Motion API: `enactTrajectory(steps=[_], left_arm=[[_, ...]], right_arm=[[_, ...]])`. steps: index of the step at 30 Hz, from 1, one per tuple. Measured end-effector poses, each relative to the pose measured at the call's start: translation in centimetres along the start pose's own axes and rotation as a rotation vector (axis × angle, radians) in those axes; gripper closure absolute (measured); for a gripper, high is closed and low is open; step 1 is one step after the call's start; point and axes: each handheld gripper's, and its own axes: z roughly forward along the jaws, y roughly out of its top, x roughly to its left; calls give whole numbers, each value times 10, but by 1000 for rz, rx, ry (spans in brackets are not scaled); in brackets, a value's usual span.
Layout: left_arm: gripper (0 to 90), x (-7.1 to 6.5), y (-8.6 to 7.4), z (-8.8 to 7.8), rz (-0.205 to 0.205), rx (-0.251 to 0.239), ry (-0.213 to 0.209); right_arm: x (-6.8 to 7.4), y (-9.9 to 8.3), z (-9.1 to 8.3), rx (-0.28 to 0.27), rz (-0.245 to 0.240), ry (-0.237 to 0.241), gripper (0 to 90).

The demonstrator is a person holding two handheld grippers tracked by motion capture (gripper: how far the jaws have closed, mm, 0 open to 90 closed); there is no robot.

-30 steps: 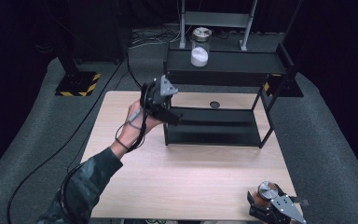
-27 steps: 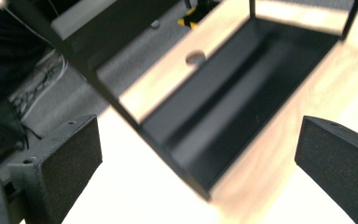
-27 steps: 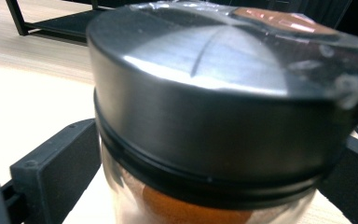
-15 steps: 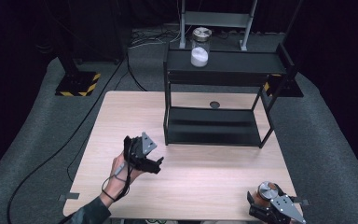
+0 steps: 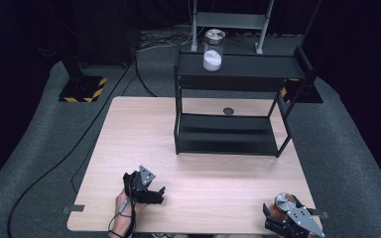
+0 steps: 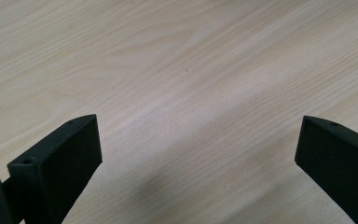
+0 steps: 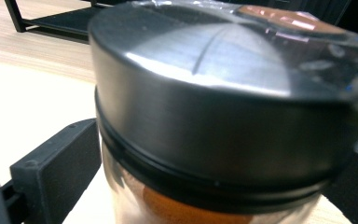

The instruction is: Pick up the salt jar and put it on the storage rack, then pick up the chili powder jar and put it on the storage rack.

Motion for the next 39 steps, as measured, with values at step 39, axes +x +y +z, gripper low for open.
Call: enactTrajectory(steps=[39], left_arm=[[0, 17, -10, 15, -116, 6, -79]], right_arm=[[-6, 9, 1, 48, -4, 25, 0]])
